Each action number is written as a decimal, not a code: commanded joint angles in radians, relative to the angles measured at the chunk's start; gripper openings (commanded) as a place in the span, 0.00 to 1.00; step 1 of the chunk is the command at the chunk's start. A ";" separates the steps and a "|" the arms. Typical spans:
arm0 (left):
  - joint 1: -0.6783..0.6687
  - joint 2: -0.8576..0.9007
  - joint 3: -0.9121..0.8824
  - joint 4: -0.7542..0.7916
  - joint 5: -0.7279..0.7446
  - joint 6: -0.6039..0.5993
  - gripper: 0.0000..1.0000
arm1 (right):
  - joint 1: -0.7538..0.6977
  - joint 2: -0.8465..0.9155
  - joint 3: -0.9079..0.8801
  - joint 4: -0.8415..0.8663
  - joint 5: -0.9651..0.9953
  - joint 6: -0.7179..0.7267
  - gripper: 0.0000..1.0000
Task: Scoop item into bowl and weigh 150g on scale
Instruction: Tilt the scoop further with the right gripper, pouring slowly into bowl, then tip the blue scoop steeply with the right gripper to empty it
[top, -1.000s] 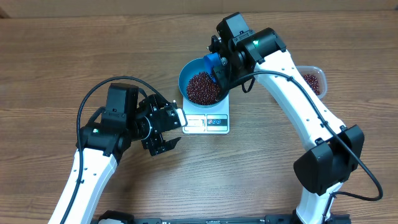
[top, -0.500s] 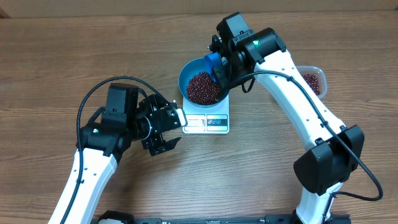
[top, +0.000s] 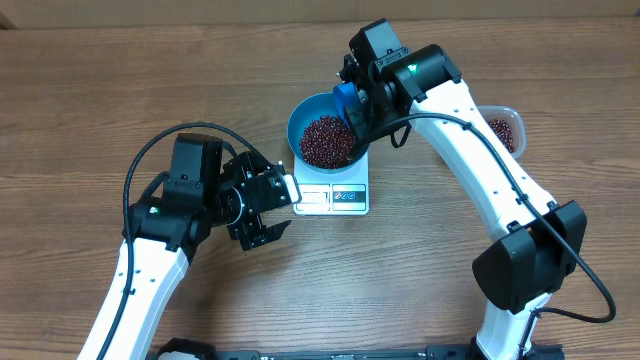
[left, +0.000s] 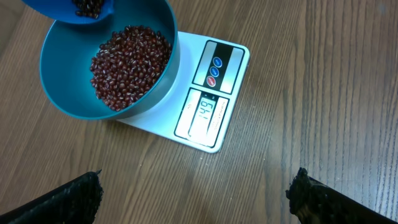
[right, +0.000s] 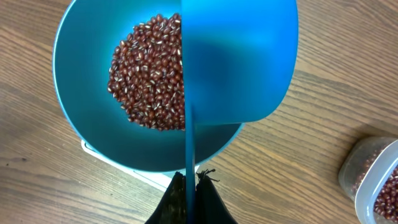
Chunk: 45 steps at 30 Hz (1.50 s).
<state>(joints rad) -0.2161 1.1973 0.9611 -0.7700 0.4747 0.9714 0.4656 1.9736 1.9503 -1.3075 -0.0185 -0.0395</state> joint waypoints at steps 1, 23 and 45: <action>-0.007 0.005 -0.005 0.000 0.008 -0.010 1.00 | -0.007 -0.038 0.034 0.008 -0.006 0.010 0.04; -0.007 0.006 -0.005 0.000 0.008 -0.010 1.00 | -0.007 -0.038 0.034 0.010 -0.489 0.014 0.04; -0.007 0.006 -0.005 0.000 0.008 -0.010 0.99 | -0.018 -0.038 0.034 0.021 -0.499 0.026 0.04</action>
<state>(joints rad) -0.2161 1.1973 0.9615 -0.7700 0.4747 0.9718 0.4633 1.9736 1.9503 -1.2942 -0.5003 -0.0181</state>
